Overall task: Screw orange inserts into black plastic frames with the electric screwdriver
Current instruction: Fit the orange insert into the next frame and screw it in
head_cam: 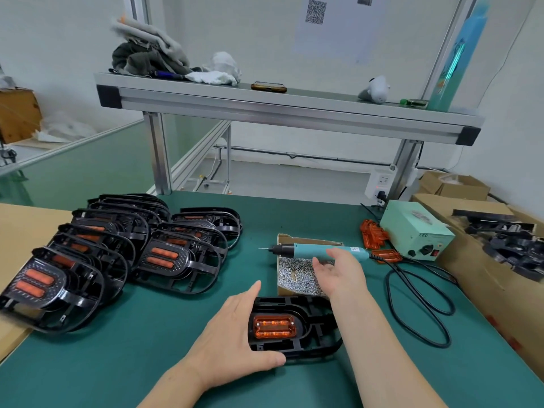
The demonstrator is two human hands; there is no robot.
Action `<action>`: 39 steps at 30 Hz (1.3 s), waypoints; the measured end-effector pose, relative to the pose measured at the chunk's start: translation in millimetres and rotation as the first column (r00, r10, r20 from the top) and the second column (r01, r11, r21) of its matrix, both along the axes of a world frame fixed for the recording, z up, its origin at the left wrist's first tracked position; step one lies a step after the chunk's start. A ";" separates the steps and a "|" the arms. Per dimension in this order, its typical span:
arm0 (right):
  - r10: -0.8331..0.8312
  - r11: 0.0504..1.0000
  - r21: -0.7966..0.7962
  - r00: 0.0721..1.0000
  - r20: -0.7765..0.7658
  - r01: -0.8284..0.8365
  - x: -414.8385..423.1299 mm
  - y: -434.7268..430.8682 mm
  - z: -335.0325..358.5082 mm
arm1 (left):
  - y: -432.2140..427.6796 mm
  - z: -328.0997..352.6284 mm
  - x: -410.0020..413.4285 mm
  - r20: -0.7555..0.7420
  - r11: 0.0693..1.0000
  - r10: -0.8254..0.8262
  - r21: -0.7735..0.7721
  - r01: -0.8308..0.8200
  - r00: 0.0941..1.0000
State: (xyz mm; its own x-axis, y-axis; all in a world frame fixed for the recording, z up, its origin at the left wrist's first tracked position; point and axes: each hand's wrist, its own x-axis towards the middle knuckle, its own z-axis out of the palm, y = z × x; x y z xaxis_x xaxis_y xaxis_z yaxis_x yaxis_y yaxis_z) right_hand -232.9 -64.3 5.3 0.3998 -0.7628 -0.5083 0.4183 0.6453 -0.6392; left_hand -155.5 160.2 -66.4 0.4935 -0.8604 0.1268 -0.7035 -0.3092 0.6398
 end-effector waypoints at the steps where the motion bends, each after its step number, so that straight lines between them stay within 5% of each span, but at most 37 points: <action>1: 0.008 1.000 -0.013 1.000 -0.009 -0.008 -4.5 0.8 0.6 | 0.5 0.0 0.0 -0.005 1.000 0.000 -0.006 0.000 1.000; 7: 0.038 0.979 -0.200 0.998 -0.054 -0.048 -36.4 4.9 3.9 | 2.5 1.6 1.7 -0.045 0.998 -0.007 -0.056 0.005 0.999; 10: 0.053 0.901 -0.417 0.986 -0.159 -0.115 -57.2 11.2 3.0 | 3.8 2.4 1.6 -0.080 0.998 -0.009 -0.067 0.003 0.997; 15: -0.082 0.536 -0.783 0.904 -0.420 -0.315 -87.8 18.9 -20.7 | 6.0 4.6 3.3 -0.175 0.990 0.020 -0.136 -0.044 0.984; 23: -0.072 0.133 -0.856 0.856 -0.511 -0.500 -90.9 29.4 -46.6 | 7.8 8.6 4.5 -0.335 0.969 0.050 -0.213 -0.127 0.941; 29: -0.027 0.112 -0.895 0.899 -0.438 -0.432 -87.8 34.9 -44.0 | 7.5 9.8 4.0 -0.407 0.954 0.030 -0.261 -0.148 0.913; 39: 0.049 -0.003 -0.828 0.827 -0.561 -0.561 -93.8 49.5 -30.6 | 3.8 8.4 12.6 -0.721 0.789 -0.034 -0.445 -0.424 0.692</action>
